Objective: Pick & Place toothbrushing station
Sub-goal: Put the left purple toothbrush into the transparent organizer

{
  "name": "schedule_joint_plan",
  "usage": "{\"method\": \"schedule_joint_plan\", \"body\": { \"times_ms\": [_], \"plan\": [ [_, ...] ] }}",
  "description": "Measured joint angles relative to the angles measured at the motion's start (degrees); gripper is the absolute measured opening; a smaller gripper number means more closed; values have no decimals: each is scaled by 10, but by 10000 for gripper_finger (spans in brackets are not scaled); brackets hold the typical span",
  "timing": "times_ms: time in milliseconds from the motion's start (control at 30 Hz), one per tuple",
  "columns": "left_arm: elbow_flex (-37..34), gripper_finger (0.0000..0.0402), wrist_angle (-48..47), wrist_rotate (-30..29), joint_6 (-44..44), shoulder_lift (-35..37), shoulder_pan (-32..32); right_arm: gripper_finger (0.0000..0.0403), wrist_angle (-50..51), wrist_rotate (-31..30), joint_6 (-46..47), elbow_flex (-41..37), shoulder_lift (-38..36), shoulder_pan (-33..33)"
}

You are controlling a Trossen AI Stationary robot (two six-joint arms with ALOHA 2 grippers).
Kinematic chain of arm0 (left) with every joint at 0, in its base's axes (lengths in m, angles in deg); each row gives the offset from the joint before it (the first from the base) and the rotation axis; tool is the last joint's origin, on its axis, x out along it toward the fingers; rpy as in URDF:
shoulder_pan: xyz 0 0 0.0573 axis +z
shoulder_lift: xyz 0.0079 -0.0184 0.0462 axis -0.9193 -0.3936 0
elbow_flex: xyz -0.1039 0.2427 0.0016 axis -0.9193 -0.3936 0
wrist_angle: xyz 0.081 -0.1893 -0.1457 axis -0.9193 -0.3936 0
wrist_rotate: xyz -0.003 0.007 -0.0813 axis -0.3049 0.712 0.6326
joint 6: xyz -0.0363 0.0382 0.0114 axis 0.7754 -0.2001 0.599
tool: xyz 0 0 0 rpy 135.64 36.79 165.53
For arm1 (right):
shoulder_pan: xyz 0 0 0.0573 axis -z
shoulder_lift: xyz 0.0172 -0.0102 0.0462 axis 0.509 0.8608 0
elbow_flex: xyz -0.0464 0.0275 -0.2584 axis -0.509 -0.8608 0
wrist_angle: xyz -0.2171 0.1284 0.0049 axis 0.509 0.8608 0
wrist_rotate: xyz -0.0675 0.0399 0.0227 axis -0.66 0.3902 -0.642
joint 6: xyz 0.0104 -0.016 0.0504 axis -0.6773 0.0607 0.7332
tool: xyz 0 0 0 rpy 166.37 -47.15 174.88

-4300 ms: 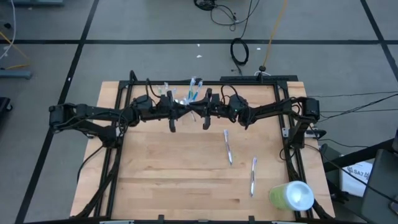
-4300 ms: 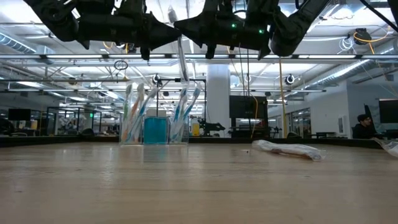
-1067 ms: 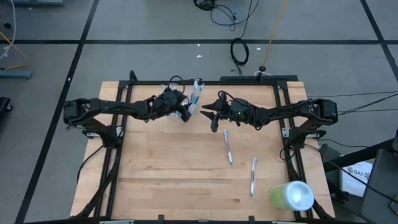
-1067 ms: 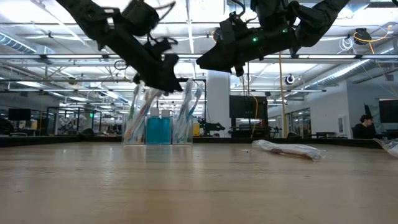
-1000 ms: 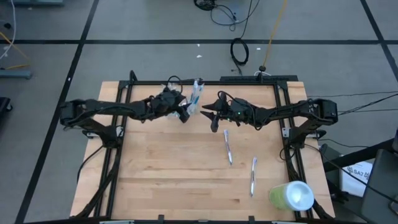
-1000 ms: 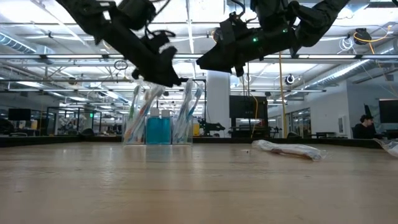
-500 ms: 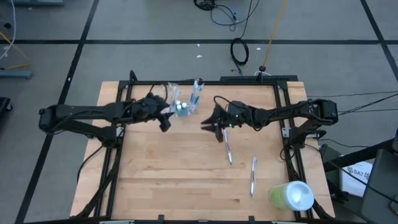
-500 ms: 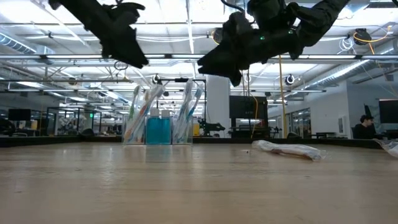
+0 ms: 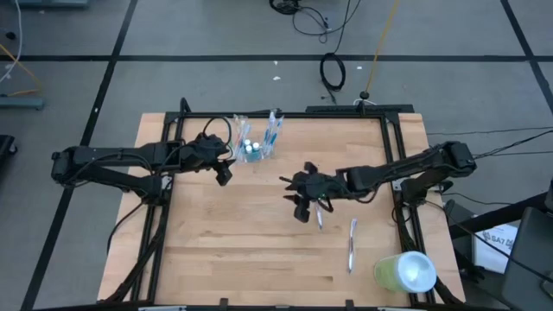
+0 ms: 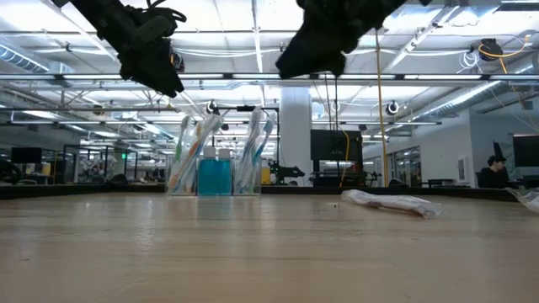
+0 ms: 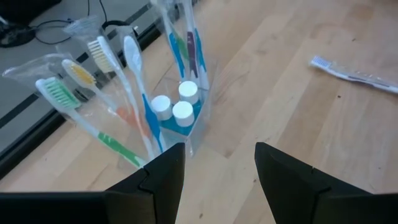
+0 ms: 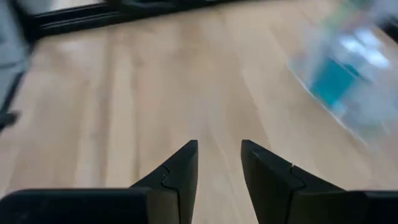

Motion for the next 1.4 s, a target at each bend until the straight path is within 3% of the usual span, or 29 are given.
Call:
{"method": "schedule_joint_plan", "body": {
  "times_ms": [133, 333, 533, 833, 1033, 1400],
  "plan": [
    [0, 202, -1, 0, 1, 0, -3, 114, 102, -53, 141, -12, 3, -7],
    [0, 202, -1, 0, 1, 0, -3, 114, 171, -50, 250, -60, 2, 18],
    [0, 202, -1, 0, 1, 0, -4, 114, 175, 21, 354, -117, 2, 32],
    [0, 202, -2, 0, -2, 0, -4, 114, 144, 42, 388, -164, 2, 61],
    [0, 202, -2, 0, -2, 0, -3, 114, 68, 71, 399, -196, 2, 83],
    [0, 202, -3, 0, -4, 0, -3, 114, 64, 69, 381, -218, 1, 103]
  ]
}}
